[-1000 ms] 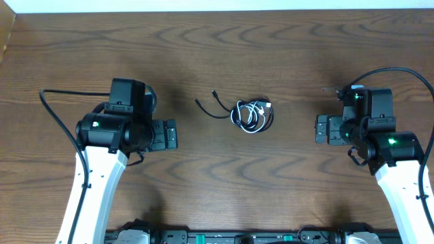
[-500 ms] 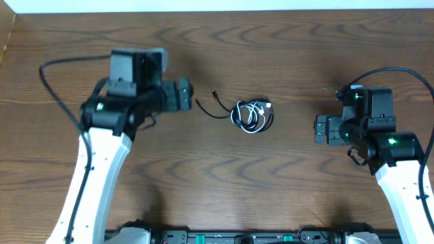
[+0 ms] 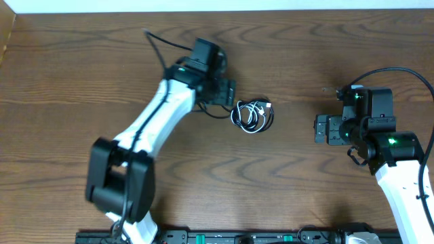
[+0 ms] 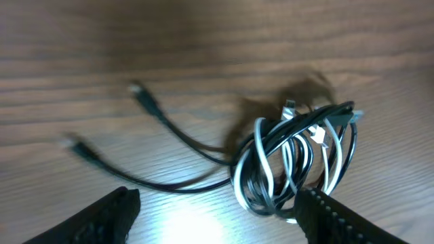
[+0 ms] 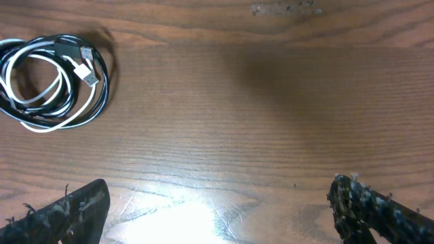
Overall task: Untangle cables
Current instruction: 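Reach the left gripper forward and grasp the black-and-white cable bundle, then move the right gripper to the bundle and grasp a black cable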
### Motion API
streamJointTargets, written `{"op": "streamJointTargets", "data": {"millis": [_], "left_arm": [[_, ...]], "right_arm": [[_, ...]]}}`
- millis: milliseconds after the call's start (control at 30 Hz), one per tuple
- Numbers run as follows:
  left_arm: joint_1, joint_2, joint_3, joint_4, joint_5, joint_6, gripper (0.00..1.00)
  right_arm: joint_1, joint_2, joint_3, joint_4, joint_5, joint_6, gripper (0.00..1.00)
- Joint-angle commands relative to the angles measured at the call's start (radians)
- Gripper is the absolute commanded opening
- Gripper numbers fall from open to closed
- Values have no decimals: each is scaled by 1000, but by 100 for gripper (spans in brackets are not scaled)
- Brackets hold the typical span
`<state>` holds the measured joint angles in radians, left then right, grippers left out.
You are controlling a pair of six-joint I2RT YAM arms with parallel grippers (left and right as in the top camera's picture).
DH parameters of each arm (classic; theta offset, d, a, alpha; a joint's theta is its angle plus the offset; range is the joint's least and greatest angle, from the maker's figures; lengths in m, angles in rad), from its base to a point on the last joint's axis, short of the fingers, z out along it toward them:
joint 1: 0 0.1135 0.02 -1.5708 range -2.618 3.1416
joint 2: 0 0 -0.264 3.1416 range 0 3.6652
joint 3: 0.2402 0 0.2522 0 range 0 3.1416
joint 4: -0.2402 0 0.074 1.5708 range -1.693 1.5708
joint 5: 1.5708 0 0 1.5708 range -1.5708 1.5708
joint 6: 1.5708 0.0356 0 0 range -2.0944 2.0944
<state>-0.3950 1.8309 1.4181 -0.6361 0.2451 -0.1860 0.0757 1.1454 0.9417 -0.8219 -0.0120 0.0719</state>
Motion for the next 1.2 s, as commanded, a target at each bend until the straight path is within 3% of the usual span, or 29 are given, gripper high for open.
{"op": "streamJointTargets", "data": {"millis": [0, 100, 200, 300, 500, 633, 700, 867, 967, 1167], "left_arm": [[-54, 106, 9, 21, -6, -12, 71], [-78, 164, 9, 21, -6, -27, 69], [-104, 209, 9, 21, -6, -56, 57], [-127, 224, 9, 26, -6, -56, 52], [-143, 223, 9, 19, -5, -64, 23], [-143, 205, 9, 6, 0, -75, 19], [-143, 184, 9, 1, 28, -75, 8], [-143, 111, 9, -13, 212, -68, 8], [-143, 58, 9, -35, 330, -4, 8], [-143, 2, 9, -185, 350, 116, 8]], "right_arm": [[-3, -5, 21, -2, -10, 14, 99], [-3, -5, 21, -5, -10, 14, 99], [-3, -5, 21, -5, -10, 14, 99], [-3, -5, 21, -5, -10, 14, 99], [-3, -5, 21, -5, -10, 14, 99], [-3, -5, 21, -6, -10, 14, 99], [-3, -4, 21, -5, -10, 14, 99], [-3, 2, 19, -2, -82, 13, 99], [-3, 32, 19, 12, -196, -10, 99], [-2, 144, 19, 75, -312, -37, 99]]}}
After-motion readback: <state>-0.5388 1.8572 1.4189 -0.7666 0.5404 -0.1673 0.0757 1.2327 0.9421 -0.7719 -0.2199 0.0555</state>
